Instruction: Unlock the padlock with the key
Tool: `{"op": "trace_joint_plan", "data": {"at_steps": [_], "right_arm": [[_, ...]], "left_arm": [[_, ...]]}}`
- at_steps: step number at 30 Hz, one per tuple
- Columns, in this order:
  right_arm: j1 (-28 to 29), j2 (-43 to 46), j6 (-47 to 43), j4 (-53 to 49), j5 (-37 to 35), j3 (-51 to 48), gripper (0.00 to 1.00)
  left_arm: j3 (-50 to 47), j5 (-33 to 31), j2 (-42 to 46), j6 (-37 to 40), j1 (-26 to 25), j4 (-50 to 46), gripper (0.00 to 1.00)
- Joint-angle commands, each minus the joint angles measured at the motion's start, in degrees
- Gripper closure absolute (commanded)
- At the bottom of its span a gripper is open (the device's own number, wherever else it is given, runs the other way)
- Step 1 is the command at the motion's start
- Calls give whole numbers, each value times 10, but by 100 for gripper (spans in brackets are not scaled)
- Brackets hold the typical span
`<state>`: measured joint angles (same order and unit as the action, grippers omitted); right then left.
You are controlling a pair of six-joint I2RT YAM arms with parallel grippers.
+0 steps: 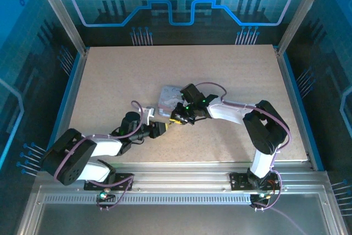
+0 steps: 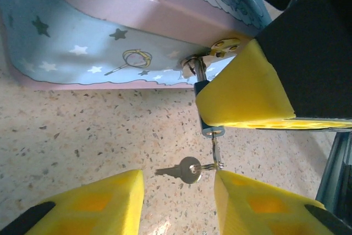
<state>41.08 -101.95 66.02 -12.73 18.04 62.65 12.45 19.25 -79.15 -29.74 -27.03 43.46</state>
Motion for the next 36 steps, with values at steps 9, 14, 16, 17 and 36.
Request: {"op": "trace_joint_plan", "data": {"at_steps": [9,14,16,17,36], "right_arm": [[-7,6,30,0,39,-13,100],[-7,5,36,5,42,-16,100],[-7,4,36,5,41,-15,100],[-7,4,36,5,41,-17,100],[-11,11,41,12,31,-29,100]], "left_arm": [[-16,24,-50,-54,3,135,75],[-20,30,-83,-72,2,188,76],[-28,29,-93,-79,2,211,73],[-31,28,-96,-82,2,220,72],[-44,5,-35,-89,-28,158,67]]}}
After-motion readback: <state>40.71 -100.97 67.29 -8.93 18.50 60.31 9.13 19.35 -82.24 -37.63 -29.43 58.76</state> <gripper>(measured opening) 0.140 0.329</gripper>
